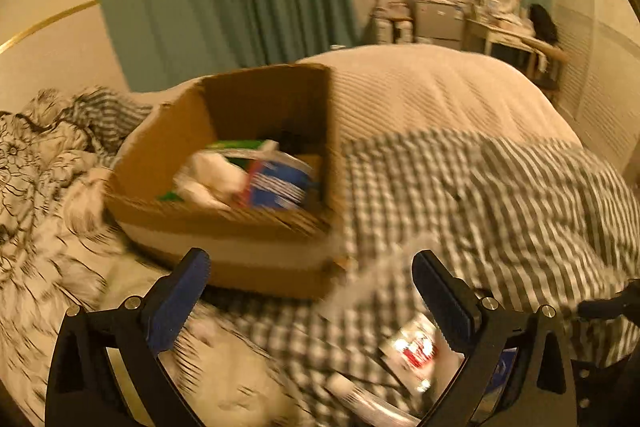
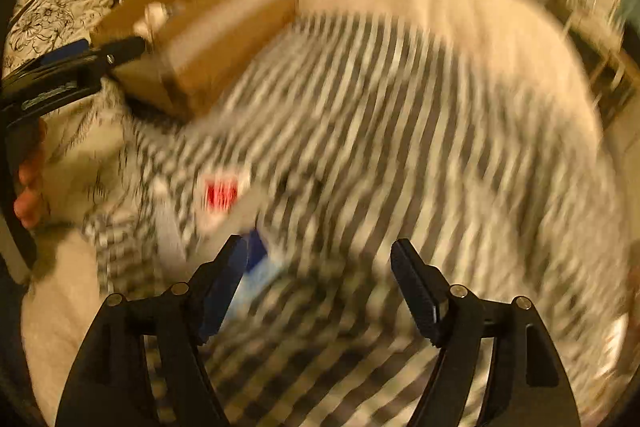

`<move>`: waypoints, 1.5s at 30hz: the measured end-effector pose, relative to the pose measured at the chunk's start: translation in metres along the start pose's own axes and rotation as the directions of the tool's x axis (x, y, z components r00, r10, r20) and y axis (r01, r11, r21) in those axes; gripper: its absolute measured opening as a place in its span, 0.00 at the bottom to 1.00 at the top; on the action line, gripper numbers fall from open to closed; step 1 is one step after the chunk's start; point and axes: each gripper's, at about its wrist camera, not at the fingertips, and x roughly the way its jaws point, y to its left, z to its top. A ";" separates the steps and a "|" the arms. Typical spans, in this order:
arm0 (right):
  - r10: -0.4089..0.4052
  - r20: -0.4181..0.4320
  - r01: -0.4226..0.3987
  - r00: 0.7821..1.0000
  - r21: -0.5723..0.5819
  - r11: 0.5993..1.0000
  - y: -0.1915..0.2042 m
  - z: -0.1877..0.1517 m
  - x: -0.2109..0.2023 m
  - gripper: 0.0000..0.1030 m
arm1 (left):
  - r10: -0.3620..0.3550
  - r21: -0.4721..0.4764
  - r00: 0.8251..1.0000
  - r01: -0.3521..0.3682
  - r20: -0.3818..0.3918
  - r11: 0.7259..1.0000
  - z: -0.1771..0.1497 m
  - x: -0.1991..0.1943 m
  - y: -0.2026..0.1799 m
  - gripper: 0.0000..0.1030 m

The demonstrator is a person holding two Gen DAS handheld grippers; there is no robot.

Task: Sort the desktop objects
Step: 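Grasp the blue-and-white Vinda box with the right gripper and lift it, then grasp the white plastic piece with the left gripper while the right holds the Vinda box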

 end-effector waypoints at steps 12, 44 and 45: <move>0.253 -0.206 -0.231 0.945 0.127 0.965 0.007 0.003 0.078 0.62 | -0.023 0.099 0.996 0.032 -0.089 0.995 -0.025 0.035 -0.034 1.00; -0.050 0.160 0.031 0.986 0.120 0.992 -0.037 0.005 -0.032 0.21 | -0.327 0.210 0.850 0.438 -0.412 0.874 -0.070 0.059 -0.091 0.13; -0.053 0.161 0.034 0.986 0.119 0.992 -0.037 0.006 -0.033 0.21 | -0.338 0.205 0.857 0.438 -0.388 0.875 -0.067 0.052 -0.087 0.13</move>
